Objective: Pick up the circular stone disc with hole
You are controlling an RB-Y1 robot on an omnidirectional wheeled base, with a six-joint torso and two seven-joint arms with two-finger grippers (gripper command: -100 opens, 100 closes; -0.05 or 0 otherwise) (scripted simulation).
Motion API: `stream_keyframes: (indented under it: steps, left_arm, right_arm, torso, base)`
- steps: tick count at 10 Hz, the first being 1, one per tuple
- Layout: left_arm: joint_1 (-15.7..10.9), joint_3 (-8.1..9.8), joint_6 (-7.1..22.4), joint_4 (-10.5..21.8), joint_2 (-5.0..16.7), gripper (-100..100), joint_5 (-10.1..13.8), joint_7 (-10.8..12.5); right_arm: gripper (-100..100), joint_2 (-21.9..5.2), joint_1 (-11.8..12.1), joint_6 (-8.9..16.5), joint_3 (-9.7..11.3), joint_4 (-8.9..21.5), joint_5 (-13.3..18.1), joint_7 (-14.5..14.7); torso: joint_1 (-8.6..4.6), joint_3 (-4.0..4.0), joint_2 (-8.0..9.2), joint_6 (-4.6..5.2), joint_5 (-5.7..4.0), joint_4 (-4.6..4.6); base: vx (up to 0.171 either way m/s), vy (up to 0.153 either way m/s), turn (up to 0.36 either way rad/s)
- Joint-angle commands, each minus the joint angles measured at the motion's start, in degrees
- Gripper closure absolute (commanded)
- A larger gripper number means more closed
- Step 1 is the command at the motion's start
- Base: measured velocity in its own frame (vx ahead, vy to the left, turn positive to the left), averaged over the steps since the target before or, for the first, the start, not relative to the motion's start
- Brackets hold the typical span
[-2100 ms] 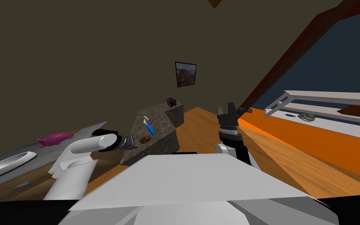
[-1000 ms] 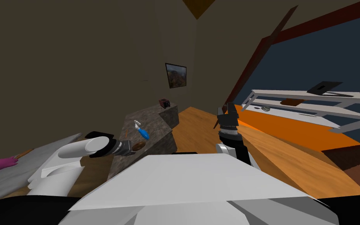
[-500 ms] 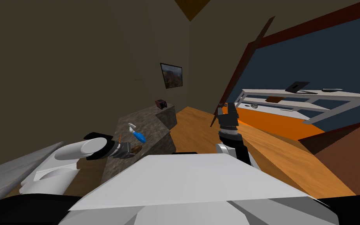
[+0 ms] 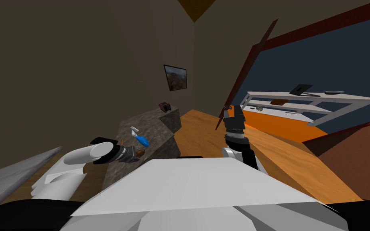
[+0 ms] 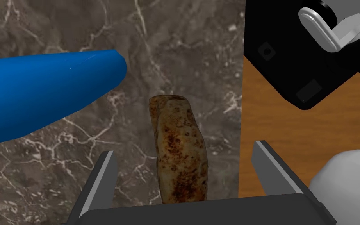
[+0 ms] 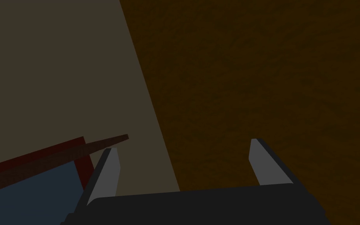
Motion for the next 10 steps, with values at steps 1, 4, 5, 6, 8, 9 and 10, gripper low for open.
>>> stream_keyframes:
  steps: [1,4,5,6,8,9,10]
  left_arm:
    - [0.0,0.00,0.0,0.0,0.0,100,0.0,0.0]
    - [0.0,0.06,0.0,0.0,0.0,100,0.0,0.0]
    - [0.0,0.05,0.0,0.0,0.0,100,0.0,0.0]
    - [0.0,0.05,-0.1,0.0,0.0,0,0.0,0.0]
    - [0.3,1.65,2.4,-2.2,0.9,100,2.0,1.3]
    - [0.1,1.30,1.8,-1.7,0.8,100,1.6,0.9]
    - [0.1,1.39,2.0,-1.8,0.9,0,1.7,1.0]
  right_arm:
    - [0,0.0,0.0,0.0,0.0,0.0,0.0,0.0]
    - [0,0.0,0.0,0.0,0.0,0.0,0.0,0.0]
    - [0,0.0,0.0,0.0,0.0,0.0,0.0,0.0]
    - [0,0.0,0.0,0.0,0.0,0.0,0.0,0.0]
    - [0,0.0,0.0,0.0,0.0,0.0,0.0,0.0]
    - [0,0.0,0.0,0.0,0.0,0.0,0.0,0.0]
    - [0,0.0,0.0,0.0,0.0,0.0,0.0,0.0]
  torso:
    - [0.00,0.00,0.00,0.00,0.00,0.00]
    - [0.06,-0.02,-0.02,0.02,0.05,-0.02]
    - [0.07,-0.02,-0.02,0.02,0.04,-0.03]
    - [0.06,-0.03,-0.02,0.01,0.04,-0.03]
    - [0.09,-0.02,-0.02,-0.02,0.01,-0.02]
    - [0.12,-0.02,-0.03,-0.01,0.01,-0.02]
    - [0.10,-0.03,-0.04,0.00,0.04,-0.03]
  base:
    - [0.000,0.000,0.000]
    - [0.000,0.000,0.000]
    - [0.000,0.000,0.000]
    - [0.000,0.000,0.000]
    - [0.008,0.022,0.050]
    - [0.006,0.013,0.005]
    - [0.000,0.000,0.000]
